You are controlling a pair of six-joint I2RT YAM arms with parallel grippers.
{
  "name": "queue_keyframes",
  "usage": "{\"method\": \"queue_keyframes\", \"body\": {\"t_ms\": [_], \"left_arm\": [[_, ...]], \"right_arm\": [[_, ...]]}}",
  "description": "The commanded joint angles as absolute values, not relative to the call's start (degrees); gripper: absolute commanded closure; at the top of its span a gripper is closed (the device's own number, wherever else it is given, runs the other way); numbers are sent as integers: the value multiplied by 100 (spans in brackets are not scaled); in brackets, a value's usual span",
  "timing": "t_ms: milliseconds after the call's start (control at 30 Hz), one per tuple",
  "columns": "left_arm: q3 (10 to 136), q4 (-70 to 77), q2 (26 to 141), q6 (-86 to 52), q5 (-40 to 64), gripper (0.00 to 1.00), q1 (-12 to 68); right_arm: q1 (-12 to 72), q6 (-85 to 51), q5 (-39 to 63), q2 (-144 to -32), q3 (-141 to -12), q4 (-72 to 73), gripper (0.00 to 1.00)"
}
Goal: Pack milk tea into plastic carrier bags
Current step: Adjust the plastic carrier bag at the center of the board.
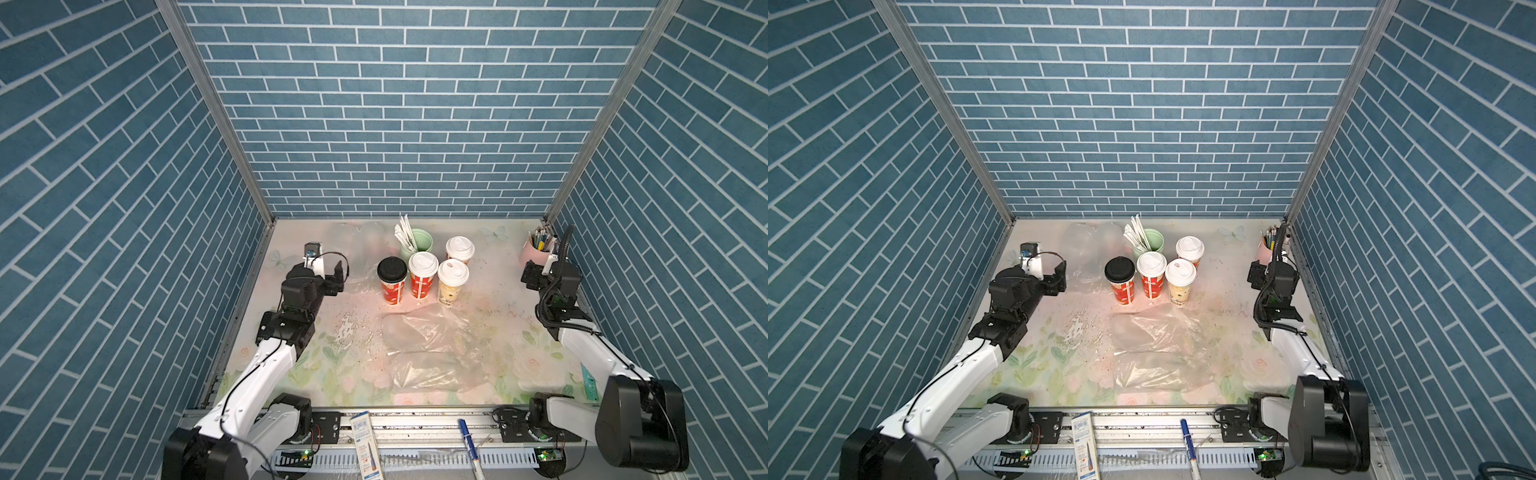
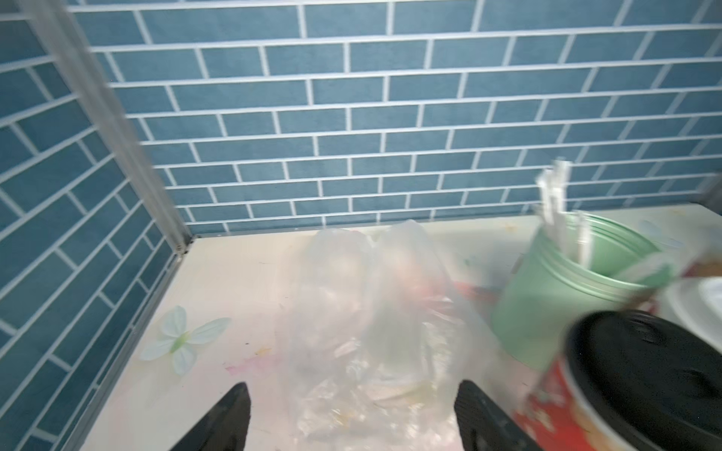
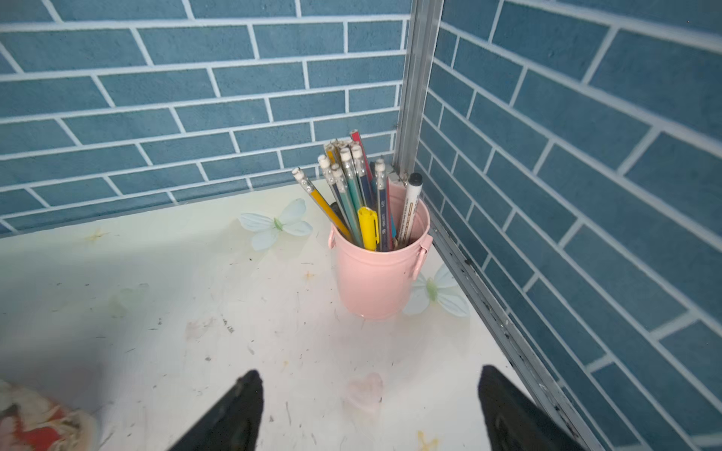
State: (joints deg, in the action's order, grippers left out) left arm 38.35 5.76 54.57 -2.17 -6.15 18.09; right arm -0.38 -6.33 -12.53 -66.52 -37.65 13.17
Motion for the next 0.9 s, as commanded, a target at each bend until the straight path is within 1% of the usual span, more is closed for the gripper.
{"method": "queue_keyframes", "body": {"t_ms": [0, 167, 267, 333, 433, 533, 733, 867], "left_arm": [[4599, -930, 5418, -340, -1099, 17, 2704], [5801, -2366, 6181, -744, -1106, 17, 4188], [6564, -3288, 6939, -1097, -1127, 21, 4903], [7006, -3745, 7481, -1422, -1089, 22, 5215], [7419, -3995, 8205, -1988, -499, 26, 5445], [7690, -3865, 8778, -2297, -35, 26, 5746], [8779, -4255, 10085, -2437, 481, 26, 6159], [9506, -4679, 10991, -2443, 814, 26, 6268]], "right_arm": [[-18, -969, -1011, -6446, -4238, -840, 5], [-18, -1420, -949, -6389, -4861, -2311, 2], [-18, -1609, -1029, -6425, -5189, -2961, 1], [-18, -1735, -1084, -6417, -5343, -3246, 1], [-18, -1924, -1155, -6369, -5511, -3524, 1], [-27, -2100, -1228, -6273, -5591, -3668, 1], [-35, -2366, -1139, -6065, -5555, -3726, 1], [-35, -2493, -1118, -5832, -5455, -3710, 1]]}}
